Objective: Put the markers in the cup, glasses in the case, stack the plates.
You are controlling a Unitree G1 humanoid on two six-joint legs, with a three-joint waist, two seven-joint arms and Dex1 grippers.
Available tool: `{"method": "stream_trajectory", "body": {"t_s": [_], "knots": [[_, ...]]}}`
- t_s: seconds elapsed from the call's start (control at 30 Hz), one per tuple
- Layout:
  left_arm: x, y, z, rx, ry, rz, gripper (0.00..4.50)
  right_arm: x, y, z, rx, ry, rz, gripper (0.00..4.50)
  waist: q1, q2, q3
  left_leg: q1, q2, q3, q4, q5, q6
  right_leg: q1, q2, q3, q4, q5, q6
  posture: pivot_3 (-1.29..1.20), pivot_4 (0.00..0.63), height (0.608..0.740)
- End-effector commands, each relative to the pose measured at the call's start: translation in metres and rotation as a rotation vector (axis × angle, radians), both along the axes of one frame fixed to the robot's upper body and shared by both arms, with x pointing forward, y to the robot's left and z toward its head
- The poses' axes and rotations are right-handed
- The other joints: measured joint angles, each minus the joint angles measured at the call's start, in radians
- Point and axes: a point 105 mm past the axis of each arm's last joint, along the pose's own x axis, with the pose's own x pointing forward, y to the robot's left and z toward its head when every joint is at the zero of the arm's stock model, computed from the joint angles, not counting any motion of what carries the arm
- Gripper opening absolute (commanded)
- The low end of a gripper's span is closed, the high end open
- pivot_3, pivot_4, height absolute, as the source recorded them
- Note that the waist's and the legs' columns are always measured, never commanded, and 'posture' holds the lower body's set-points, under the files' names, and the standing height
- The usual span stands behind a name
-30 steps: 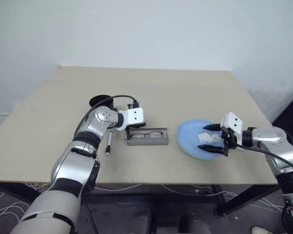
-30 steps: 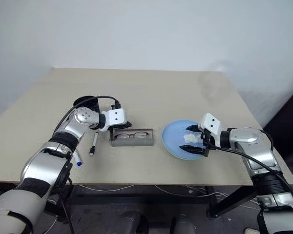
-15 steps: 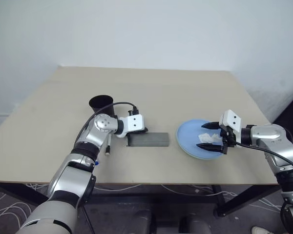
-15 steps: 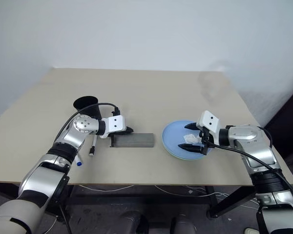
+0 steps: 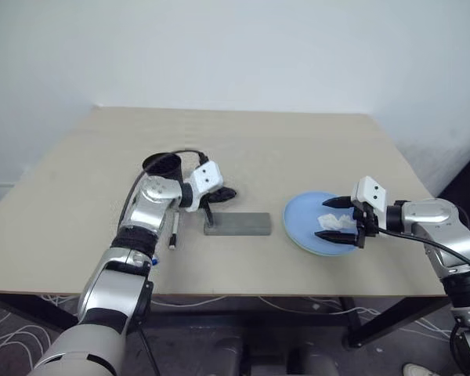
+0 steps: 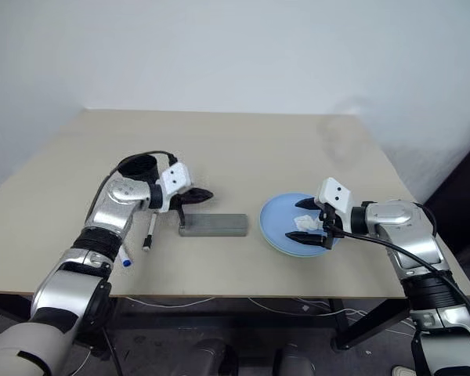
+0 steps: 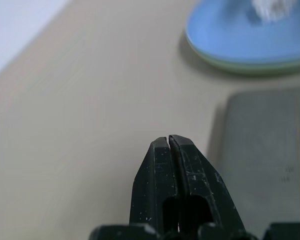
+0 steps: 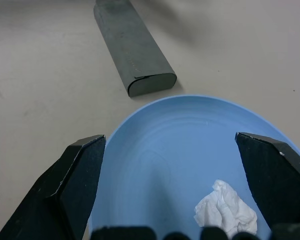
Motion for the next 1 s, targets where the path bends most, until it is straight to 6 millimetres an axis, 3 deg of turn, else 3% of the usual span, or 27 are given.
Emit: {"method": "stream_trajectory", "body": {"t_s": [0.03,0.27,0.37,0.63,0.73,0.9,1.0], "knots": [[-0.008,0.001,0.030,-0.103,0.014,-0.024,0.04,0.003,0.004,0.017,0.002,-0.058,0.021,4.50,-0.001,0.000,0.000,0.000,0.000,0.000,0.000,0.000,0.000,0.000,0.000,0.000,0.000,0.000,0.000,0.00,0.000,0.701],[-0.030,0.020,0.051,-0.202,0.072,0.020,0.04,0.002,0.005,0.018,0.001,-0.052,0.027,4.50,-0.005,0.000,0.000,0.000,0.000,0.000,0.000,0.000,0.000,0.000,0.000,0.000,0.000,0.000,0.000,0.00,0.000,0.701],[-0.042,0.029,0.056,-0.211,0.082,0.041,0.59,0.002,0.005,0.018,0.002,-0.052,0.031,4.50,-0.005,0.001,0.000,0.000,0.000,0.000,0.000,0.000,0.000,0.000,0.001,0.001,0.000,-0.001,-0.001,0.00,0.000,0.701],[-0.069,0.056,0.060,-0.248,0.043,0.188,3.40,0.003,0.006,0.017,0.001,-0.045,0.043,4.50,-0.004,0.001,0.001,0.001,0.000,0.000,-0.001,0.000,-0.001,0.000,0.001,0.002,0.000,-0.001,-0.002,0.00,0.000,0.701],[-0.075,0.074,0.058,-0.281,0.024,0.310,4.46,0.002,0.006,0.015,-0.003,-0.036,0.054,4.50,-0.005,0.002,0.001,0.001,0.000,0.000,-0.002,0.001,-0.002,0.000,0.001,0.002,0.000,-0.002,-0.002,0.00,0.000,0.701],[-0.070,0.100,0.041,-0.268,0.006,0.528,4.46,0.005,0.009,0.014,-0.005,-0.033,0.074,4.50,0.000,0.002,0.001,0.002,0.000,0.000,-0.004,0.003,-0.005,-0.001,0.002,0.002,0.000,-0.002,-0.002,0.00,0.000,0.701],[-0.071,0.105,0.028,-0.275,0.041,0.602,4.46,0.006,0.011,0.014,-0.005,-0.032,0.085,4.50,0.000,0.002,0.001,0.003,0.000,0.001,-0.005,0.003,-0.005,-0.001,0.002,0.003,0.001,-0.001,-0.002,0.00,0.000,0.701]]}}
